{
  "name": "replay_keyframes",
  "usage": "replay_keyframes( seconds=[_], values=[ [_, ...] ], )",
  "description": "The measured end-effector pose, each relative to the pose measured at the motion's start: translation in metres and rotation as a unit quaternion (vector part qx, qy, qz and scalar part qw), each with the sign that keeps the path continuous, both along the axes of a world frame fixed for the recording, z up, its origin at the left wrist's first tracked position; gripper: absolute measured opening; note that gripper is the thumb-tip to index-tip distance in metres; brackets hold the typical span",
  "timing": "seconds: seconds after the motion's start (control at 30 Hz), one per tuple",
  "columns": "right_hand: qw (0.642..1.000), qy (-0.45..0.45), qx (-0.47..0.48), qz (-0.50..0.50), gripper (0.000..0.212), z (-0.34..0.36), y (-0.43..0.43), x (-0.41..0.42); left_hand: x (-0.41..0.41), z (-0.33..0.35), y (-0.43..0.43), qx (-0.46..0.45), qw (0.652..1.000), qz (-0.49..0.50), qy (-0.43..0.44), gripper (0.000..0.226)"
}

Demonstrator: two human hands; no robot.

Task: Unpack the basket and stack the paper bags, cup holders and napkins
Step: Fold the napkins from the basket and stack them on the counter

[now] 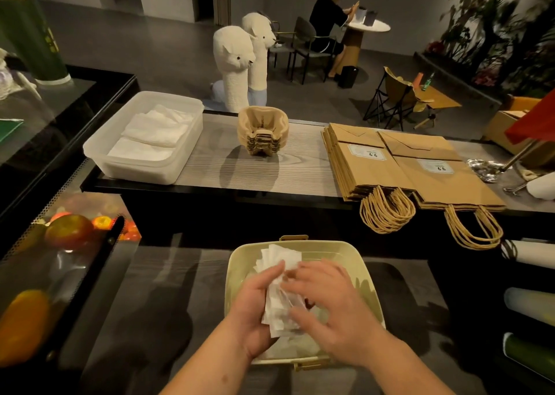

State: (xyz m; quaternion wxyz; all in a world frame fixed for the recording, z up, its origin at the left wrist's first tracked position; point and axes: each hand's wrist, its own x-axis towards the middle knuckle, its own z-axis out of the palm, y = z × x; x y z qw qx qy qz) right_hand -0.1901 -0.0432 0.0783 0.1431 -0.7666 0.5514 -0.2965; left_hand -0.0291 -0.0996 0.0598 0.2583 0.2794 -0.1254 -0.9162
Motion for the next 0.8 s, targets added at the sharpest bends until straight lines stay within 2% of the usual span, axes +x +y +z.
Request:
replay_keyframes(
  seconds=[0.07, 0.13, 0.2, 0.3, 0.4, 0.47, 0.53, 0.57, 0.6, 0.67, 0.73, 0.8],
  values=[
    [0.996, -0.062, 0.026, -0.066, 0.031, 0.015, -0.015, -0.01, 0.002, 0.005, -0.007, -0.052, 0.996, -0.053, -0.041, 0.044],
    [0.987, -0.069, 0.125, -0.081, 0.044, 0.036, -0.034, -0.02, 0.005, 0.014, -0.018, -0.114, 0.985, -0.097, -0.085, 0.061],
    [0.975, -0.072, 0.209, -0.032, 0.058, 0.057, -0.056, -0.026, 0.006, 0.025, -0.031, -0.207, 0.959, -0.15, -0.124, 0.079],
    [0.938, -0.127, 0.321, 0.042, 0.064, 0.08, -0.085, -0.026, 0.004, 0.042, -0.053, -0.298, 0.911, -0.233, -0.164, 0.08],
    [0.928, -0.144, 0.339, 0.063, 0.056, 0.085, -0.105, -0.023, 0.005, 0.055, -0.075, -0.321, 0.894, -0.256, -0.182, 0.069],
    [0.933, -0.14, 0.324, 0.074, 0.048, 0.086, -0.117, -0.022, 0.009, 0.062, -0.091, -0.305, 0.9, -0.254, -0.179, 0.075],
    [0.943, -0.14, 0.295, 0.066, 0.038, 0.087, -0.132, -0.023, 0.014, 0.067, -0.108, -0.306, 0.901, -0.239, -0.193, 0.086],
    [0.951, -0.149, 0.269, 0.04, 0.033, 0.086, -0.14, -0.025, 0.016, 0.069, -0.117, -0.337, 0.889, -0.224, -0.214, 0.088],
    [0.956, -0.171, 0.239, 0.006, 0.03, 0.086, -0.148, -0.027, 0.018, 0.071, -0.127, -0.381, 0.868, -0.199, -0.249, 0.082],
    [0.954, -0.232, 0.179, -0.059, 0.028, 0.081, -0.164, -0.03, 0.019, 0.075, -0.145, -0.468, 0.809, -0.09, -0.346, 0.056],
    [0.942, -0.287, 0.144, -0.1, 0.027, 0.072, -0.178, -0.031, 0.017, 0.074, -0.16, -0.491, 0.764, 0.036, -0.418, 0.035],
    [0.932, -0.319, 0.125, -0.116, 0.026, 0.064, -0.191, -0.032, 0.012, 0.073, -0.172, -0.507, 0.735, 0.117, -0.434, 0.025]
  ],
)
